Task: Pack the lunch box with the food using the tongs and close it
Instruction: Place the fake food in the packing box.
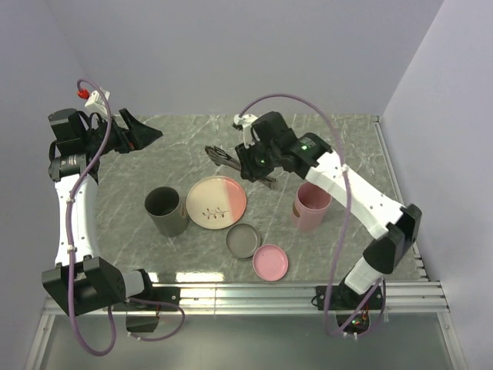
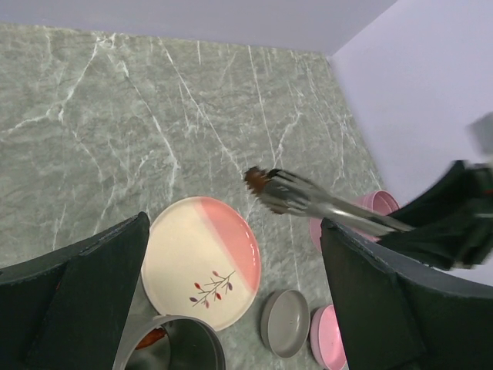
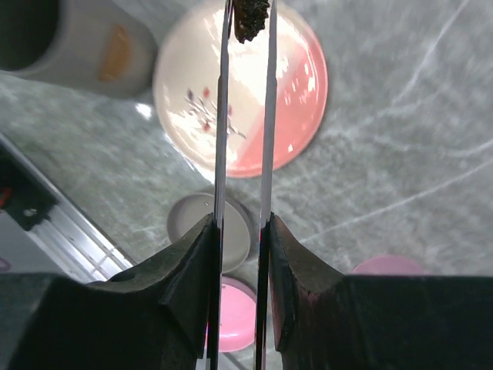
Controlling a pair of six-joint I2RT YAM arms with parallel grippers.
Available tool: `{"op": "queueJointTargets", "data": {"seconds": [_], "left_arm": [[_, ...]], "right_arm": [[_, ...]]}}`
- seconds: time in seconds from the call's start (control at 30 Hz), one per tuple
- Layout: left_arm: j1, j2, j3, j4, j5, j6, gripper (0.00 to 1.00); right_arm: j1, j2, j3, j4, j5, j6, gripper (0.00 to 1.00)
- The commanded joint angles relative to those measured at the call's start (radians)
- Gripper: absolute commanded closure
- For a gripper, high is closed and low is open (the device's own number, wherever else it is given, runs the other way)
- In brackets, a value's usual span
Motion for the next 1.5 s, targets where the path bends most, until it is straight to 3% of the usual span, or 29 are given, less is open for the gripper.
{"op": "queueJointTargets", "data": {"seconds": [0.0, 0.27, 0.5, 0.97, 1.47], "left_arm": [[0.006, -0.003, 0.023, 0.029, 0.023, -0.031, 0.01], [0.043, 0.003, 0.042, 0.038, 0.039, -0.076, 0.01], [0.083, 0.014, 0.025, 0.091, 0.059, -0.160, 0.01], [0.100, 0.006, 0.028, 0.056, 0.054, -0.113, 0.01], [0.113, 0.017, 0.040, 0.038, 0.063, -0.078, 0.01]], "right_arm": [[0.010, -0.083, 0.069, 0.015, -0.071, -0.063, 0.70], [0.060, -0.100, 0.133, 0.000, -0.253, -0.111, 0.70], [0.186, -0.046, 0.166, -0.014, -0.203, -0.140, 0.69], [0.268, 0.184, 0.360, -0.054, -0.144, -0.137, 0.67], [0.283, 0.212, 0.365, -0.068, -0.101, -0.143, 0.46]]}}
